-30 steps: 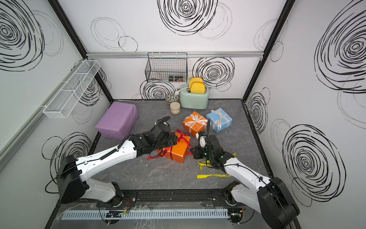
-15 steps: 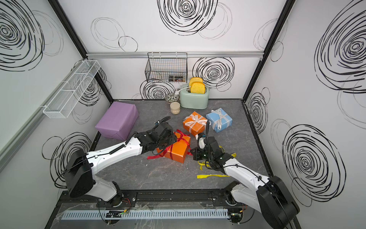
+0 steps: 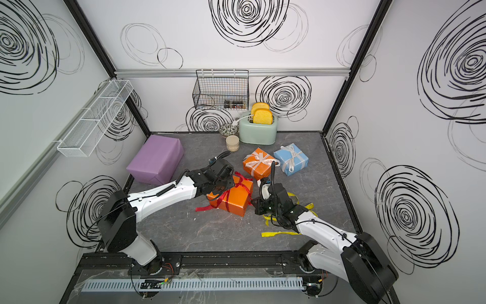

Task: Untie the ribbon bows on the gift boxes
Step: Untie the ribbon from the gift box.

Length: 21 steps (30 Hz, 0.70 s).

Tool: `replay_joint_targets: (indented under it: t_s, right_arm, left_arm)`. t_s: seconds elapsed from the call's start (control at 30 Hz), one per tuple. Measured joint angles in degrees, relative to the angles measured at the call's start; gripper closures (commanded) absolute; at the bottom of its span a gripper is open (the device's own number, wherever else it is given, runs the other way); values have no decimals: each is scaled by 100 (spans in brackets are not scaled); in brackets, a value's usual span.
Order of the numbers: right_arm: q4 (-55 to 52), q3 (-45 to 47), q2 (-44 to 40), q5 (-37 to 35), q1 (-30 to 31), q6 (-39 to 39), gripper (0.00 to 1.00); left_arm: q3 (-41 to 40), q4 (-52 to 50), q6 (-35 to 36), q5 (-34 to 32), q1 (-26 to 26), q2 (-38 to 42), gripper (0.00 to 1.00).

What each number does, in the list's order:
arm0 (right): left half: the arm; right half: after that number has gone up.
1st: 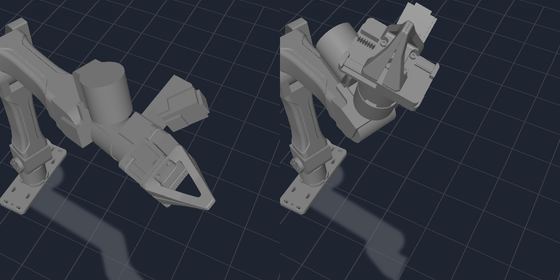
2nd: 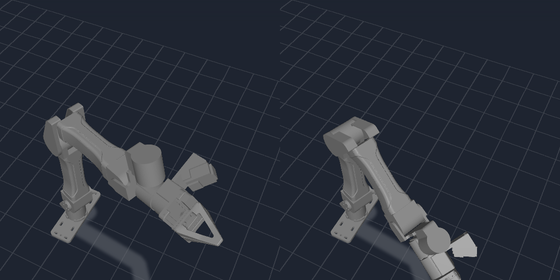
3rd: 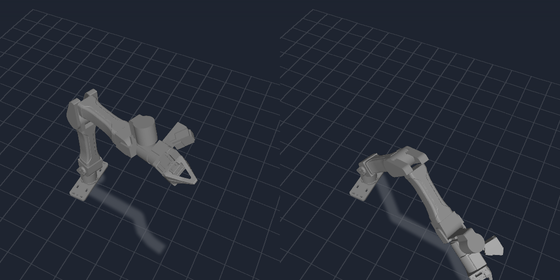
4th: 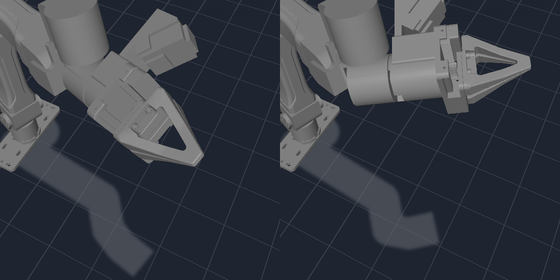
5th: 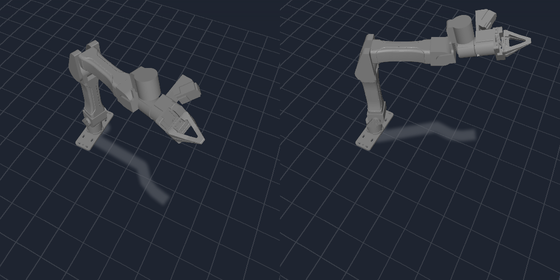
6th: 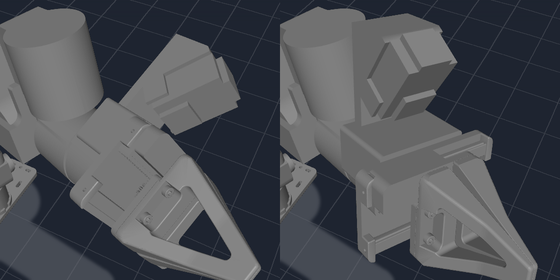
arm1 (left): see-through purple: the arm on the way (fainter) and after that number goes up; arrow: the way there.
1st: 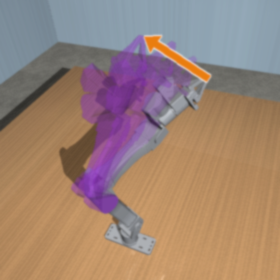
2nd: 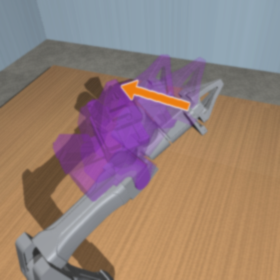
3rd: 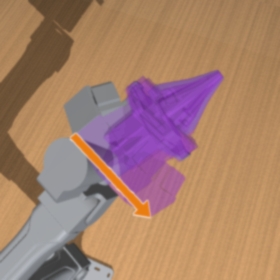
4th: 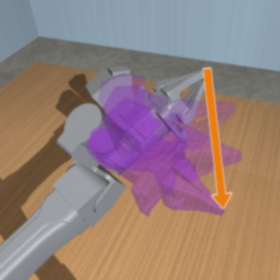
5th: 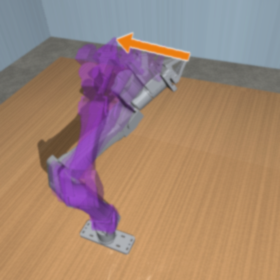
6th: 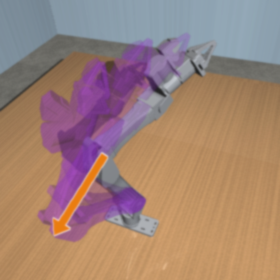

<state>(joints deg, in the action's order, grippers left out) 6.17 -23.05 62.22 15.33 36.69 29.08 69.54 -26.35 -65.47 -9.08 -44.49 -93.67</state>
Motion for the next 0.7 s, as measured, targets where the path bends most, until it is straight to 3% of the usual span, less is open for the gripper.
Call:
replay_joint_targets:
  t_s: [0.1, 0.17, 0.47, 0.7]
  right_arm:
    - [9, 9, 0, -46, 22, -7, 100]
    - [35, 33, 0, -74, 50, -17, 100]
    - [46, 72, 2, -186, 107, -22, 100]
    - [44, 72, 9, -396, 109, -20, 100]
  left_arm:
    - [2, -31, 103, 11, 103, -17, 83]
    - [4, -31, 197, 13, 199, -20, 100]
    - [44, 61, 529, 116, 850, 79, 100]
    - [-306, 319, 699, 160, 1655, 833, 100]
